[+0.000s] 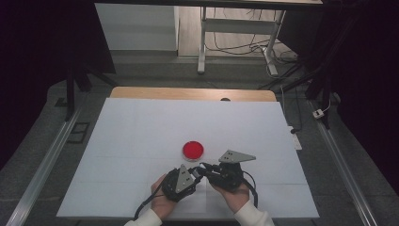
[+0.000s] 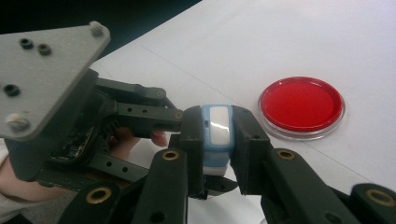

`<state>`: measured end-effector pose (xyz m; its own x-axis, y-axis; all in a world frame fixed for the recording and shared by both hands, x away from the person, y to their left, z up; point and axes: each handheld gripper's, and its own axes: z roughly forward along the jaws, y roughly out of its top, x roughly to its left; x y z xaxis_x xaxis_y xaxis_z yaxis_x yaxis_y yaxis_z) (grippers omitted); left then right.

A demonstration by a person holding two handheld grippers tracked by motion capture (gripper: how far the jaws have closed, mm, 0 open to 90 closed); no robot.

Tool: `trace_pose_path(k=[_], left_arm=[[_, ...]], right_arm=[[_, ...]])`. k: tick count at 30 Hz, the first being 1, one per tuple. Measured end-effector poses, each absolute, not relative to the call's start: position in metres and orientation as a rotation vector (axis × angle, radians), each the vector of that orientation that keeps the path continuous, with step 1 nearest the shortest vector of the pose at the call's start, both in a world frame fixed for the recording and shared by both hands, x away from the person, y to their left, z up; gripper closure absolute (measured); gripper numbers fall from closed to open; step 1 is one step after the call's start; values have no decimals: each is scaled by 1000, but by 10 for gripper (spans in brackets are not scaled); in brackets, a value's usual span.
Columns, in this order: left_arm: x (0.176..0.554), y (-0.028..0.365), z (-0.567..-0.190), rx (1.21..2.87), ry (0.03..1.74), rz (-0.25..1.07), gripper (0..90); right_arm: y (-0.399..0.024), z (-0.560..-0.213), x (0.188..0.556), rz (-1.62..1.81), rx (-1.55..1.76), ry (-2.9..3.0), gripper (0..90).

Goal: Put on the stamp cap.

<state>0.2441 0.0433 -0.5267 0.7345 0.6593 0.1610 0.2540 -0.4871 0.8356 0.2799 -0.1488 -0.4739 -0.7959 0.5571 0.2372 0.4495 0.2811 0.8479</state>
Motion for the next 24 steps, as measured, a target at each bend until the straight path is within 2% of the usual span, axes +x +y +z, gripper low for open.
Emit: trace_pose_path(k=[24], left_arm=[[250,50,-525,2071,717,488,484]], right_arm=[[-149,-475,281,1541,927,2442,749]])
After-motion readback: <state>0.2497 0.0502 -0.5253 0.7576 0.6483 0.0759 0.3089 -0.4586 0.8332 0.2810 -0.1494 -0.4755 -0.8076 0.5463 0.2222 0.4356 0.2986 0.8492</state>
